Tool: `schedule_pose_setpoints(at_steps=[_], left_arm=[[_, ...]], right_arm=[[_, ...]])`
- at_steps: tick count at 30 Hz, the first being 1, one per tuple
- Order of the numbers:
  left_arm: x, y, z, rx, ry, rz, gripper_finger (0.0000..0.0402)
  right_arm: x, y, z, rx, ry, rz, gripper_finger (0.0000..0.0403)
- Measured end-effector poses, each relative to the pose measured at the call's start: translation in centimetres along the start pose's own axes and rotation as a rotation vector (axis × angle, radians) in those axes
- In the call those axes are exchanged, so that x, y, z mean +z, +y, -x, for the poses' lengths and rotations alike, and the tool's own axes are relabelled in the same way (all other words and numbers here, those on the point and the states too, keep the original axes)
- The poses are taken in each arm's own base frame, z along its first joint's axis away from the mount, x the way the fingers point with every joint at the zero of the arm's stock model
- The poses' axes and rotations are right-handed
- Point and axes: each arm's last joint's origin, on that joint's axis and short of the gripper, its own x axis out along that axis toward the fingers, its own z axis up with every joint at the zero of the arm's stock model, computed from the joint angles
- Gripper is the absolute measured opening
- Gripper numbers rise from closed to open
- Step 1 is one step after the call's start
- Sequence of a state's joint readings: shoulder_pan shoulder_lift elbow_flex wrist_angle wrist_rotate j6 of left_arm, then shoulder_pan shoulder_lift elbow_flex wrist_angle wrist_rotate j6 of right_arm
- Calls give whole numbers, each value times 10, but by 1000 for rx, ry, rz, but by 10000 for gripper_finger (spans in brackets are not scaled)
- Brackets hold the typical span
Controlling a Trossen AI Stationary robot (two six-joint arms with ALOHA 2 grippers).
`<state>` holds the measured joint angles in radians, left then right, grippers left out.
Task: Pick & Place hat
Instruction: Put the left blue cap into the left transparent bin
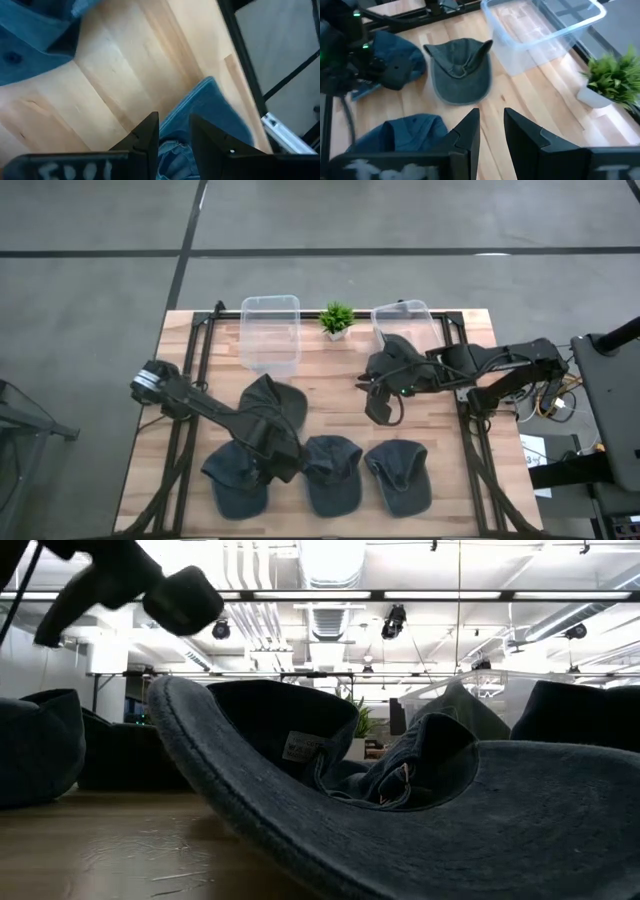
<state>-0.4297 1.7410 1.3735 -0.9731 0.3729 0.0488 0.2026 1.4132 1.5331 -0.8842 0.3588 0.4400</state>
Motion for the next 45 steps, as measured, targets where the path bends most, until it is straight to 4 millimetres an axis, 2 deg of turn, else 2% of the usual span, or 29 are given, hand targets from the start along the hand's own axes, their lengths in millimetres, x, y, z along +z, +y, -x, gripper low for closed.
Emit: schedule_pose_setpoints(at_steps=[5,14,19,27,39,45], left_arm=[[-2,-3,-10,-5,70,-69,99],[-4,-2,-12,70,98,-209,99],[-5,-2,-14,42,87,-215,99],[-11,3,-30,24,84,-220,99],[-11,12,-54,8,145,-207,99],[-16,9,-52,-85,200,-187,99]], right_arm=[[-2,5,3,18,-3,18,82],[-3,7,4,18,-6,14,82],[-3,7,4,19,-7,7,82],[-3,7,4,13,-11,4,82],[-3,7,4,11,-12,5,82],[-2,7,4,3,-16,12,82]])
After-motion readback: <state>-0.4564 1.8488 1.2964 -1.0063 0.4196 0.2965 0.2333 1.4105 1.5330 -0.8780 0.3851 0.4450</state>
